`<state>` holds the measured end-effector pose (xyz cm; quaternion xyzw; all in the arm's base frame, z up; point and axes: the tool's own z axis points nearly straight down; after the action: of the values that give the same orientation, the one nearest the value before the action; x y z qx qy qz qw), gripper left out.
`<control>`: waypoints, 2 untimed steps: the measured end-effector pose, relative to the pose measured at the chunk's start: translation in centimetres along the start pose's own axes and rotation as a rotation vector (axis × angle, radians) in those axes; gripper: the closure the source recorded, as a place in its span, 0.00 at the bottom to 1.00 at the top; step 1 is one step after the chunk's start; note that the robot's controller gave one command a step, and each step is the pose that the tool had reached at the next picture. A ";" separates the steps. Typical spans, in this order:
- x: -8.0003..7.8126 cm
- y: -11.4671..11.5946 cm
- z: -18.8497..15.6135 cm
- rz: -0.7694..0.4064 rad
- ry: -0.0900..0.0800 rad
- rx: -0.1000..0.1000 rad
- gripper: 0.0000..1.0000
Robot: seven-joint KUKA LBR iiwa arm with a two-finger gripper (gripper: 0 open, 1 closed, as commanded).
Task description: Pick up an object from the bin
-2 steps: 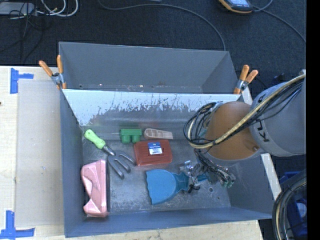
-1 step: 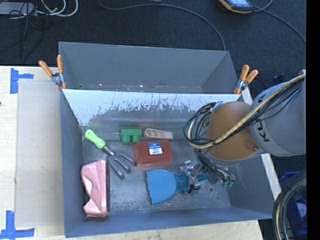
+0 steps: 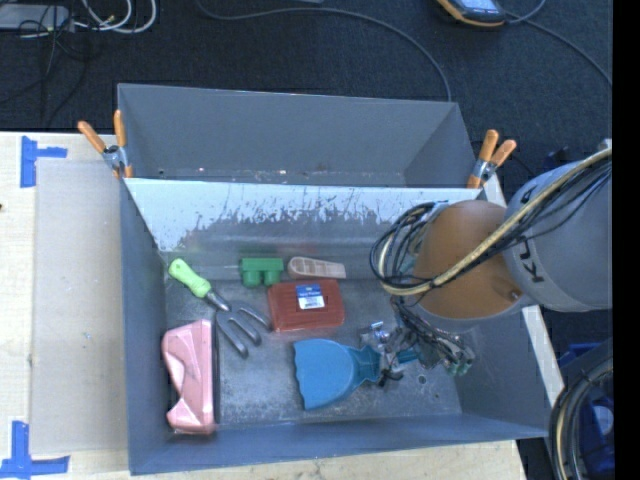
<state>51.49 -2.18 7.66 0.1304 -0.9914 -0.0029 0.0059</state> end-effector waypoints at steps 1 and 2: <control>0.0 0.0 -2.3 -0.001 -0.001 0.000 1.00; -0.1 0.0 -4.1 -0.002 -0.002 0.001 1.00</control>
Offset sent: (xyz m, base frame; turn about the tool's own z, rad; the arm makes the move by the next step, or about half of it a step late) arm 0.0001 -0.0002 0.0852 0.0000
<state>51.59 -2.15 11.74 0.1312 -0.9913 -0.0027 0.0048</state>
